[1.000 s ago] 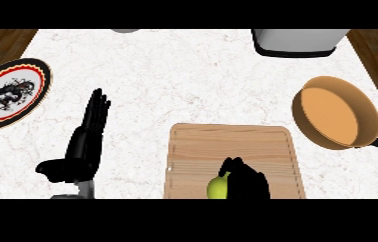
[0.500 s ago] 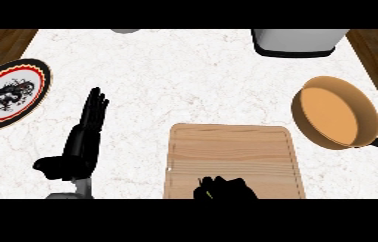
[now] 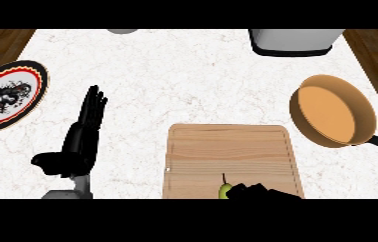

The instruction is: Pick the pear from the cutting board and place it in the pot

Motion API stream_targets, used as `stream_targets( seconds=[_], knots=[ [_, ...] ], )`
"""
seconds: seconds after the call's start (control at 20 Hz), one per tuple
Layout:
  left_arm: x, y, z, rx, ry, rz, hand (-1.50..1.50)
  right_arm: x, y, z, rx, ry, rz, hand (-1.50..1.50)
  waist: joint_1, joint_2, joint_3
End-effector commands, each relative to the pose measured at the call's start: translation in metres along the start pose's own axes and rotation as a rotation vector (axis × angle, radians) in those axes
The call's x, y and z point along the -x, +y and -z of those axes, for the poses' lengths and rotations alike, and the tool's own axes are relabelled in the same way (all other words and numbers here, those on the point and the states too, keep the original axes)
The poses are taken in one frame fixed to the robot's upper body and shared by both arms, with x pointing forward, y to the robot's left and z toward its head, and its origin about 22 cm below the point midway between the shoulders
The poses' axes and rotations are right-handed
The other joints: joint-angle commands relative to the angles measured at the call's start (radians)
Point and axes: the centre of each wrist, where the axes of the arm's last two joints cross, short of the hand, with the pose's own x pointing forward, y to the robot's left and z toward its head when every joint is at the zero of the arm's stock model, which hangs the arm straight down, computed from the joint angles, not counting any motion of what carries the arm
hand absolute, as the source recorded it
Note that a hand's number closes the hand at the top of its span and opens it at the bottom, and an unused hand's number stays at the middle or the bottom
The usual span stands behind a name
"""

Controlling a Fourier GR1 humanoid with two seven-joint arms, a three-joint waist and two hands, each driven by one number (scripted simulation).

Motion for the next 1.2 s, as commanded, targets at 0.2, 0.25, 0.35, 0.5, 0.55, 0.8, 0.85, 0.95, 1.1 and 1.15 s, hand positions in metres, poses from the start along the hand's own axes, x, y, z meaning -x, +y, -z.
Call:
stream_targets(
  seconds=[0.2, 0.25, 0.35, 0.5, 0.55, 0.8, 0.85, 0.95, 1.1, 1.15],
  knots=[
    [-0.003, 0.0, -0.011, -0.014, -0.001, 0.0, 0.0, 0.034, -0.029, 0.004, 0.115, 0.155, -0.059, 1.5, 0.004, 0.002, 0.001],
    [0.005, 0.004, -0.006, -0.003, -0.022, 0.025, 0.0, 0.031, -0.047, 0.006, 0.129, 0.169, -0.048, 1.5, 0.004, 0.003, 0.0],
    [-0.011, 0.0, -0.01, 0.0, -0.008, 0.008, 0.0, 0.048, -0.042, 0.008, 0.151, 0.211, -0.056, 1.5, 0.005, 0.002, 0.001],
    [-0.009, -0.003, -0.007, 0.001, -0.014, 0.008, 0.0, 0.079, -0.053, 0.02, 0.162, 0.24, -0.068, 1.5, 0.007, 0.005, 0.002],
    [-0.012, 0.001, 0.001, 0.0, -0.012, 0.001, 0.0, 0.082, -0.052, 0.016, 0.162, 0.244, -0.064, 1.5, 0.003, 0.004, 0.001],
    [0.006, -0.003, 0.009, -0.014, -0.008, -0.002, 0.0, 0.153, -0.061, 0.037, 0.177, 0.3, -0.07, 1.5, -0.003, 0.008, 0.002],
    [-0.003, 0.009, -0.005, -0.004, -0.009, -0.004, 0.0, 0.162, -0.07, 0.037, 0.185, 0.311, -0.07, 1.5, 0.004, 0.004, 0.001],
    [-0.001, -0.01, 0.003, 0.008, -0.009, -0.002, 0.0, 0.181, -0.064, 0.051, 0.154, 0.334, -0.054, 1.5, 0.006, 0.004, 0.001],
    [-0.007, -0.011, -0.007, 0.008, -0.005, 0.006, 0.0, 0.218, -0.046, 0.045, 0.125, 0.358, -0.092, 1.5, 0.008, 0.003, 0.001],
    [-0.003, -0.008, -0.001, 0.005, -0.012, 0.014, 0.0, 0.23, -0.053, 0.054, 0.132, 0.345, -0.058, 1.5, 0.008, 0.004, 0.001]
  ],
)
